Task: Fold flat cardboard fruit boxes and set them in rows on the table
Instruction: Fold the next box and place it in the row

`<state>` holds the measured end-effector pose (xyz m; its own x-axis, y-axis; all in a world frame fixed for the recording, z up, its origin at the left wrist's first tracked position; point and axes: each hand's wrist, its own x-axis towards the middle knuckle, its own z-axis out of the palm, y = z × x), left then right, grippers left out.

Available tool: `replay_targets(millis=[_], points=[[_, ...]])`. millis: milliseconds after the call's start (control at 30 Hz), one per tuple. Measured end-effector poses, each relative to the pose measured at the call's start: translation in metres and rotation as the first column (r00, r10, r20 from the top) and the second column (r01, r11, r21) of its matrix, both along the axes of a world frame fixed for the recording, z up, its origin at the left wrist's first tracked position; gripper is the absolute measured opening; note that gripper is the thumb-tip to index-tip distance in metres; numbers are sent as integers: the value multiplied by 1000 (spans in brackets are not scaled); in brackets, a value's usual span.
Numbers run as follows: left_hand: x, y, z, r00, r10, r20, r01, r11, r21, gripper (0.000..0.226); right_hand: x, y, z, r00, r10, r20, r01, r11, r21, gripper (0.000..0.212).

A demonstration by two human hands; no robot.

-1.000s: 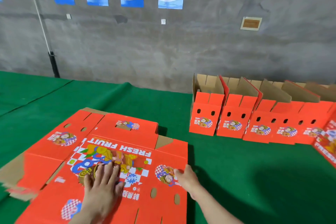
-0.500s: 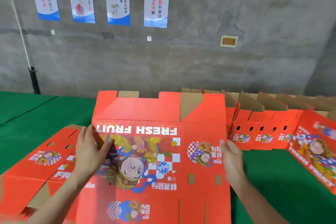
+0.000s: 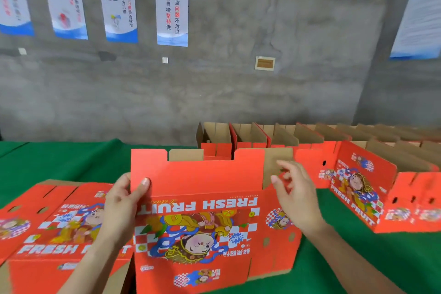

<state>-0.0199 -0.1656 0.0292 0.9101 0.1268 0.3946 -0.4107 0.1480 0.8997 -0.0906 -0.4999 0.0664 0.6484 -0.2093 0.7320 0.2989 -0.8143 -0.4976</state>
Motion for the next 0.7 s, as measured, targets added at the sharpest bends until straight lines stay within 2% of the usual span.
replay_targets(millis=[100, 233, 300, 367, 500, 567, 633, 700], points=[[-19, -17, 4, 999, -25, 36, 26, 999, -26, 11, 2, 0, 13, 956, 78, -284, -54, 994, 91, 32], [-36, -36, 9, 999, 14, 35, -12, 998, -65, 15, -2, -17, 26, 866, 124, -484, -130, 991, 23, 23], [-39, -42, 10, 1000, 5, 29, -3, 999, -43, 15, -6, -23, 30, 799, 220, -559, -210, 974, 84, 13], [-38, -44, 12, 998, -61, -14, 61, 998, -21, 18, -9, -28, 36, 759, 306, -575, -259, 952, 165, 14], [-28, -36, 20, 919, -271, -285, 265, 962, -61, 78, -14, -38, 45, 827, 235, -511, -240, 969, 59, 14], [-19, -32, 24, 910, -229, -345, 244, 970, 2, 98, -17, -44, 45, 858, 202, -472, -212, 977, 32, 19], [-15, -31, 33, 924, -218, -314, 260, 961, 97, 95, -20, -52, 43, 877, 202, -435, -206, 978, 39, 20], [-18, -35, 46, 956, -209, -206, 261, 926, 272, 72, -26, -57, 43, 895, 228, -382, -219, 973, 69, 17]])
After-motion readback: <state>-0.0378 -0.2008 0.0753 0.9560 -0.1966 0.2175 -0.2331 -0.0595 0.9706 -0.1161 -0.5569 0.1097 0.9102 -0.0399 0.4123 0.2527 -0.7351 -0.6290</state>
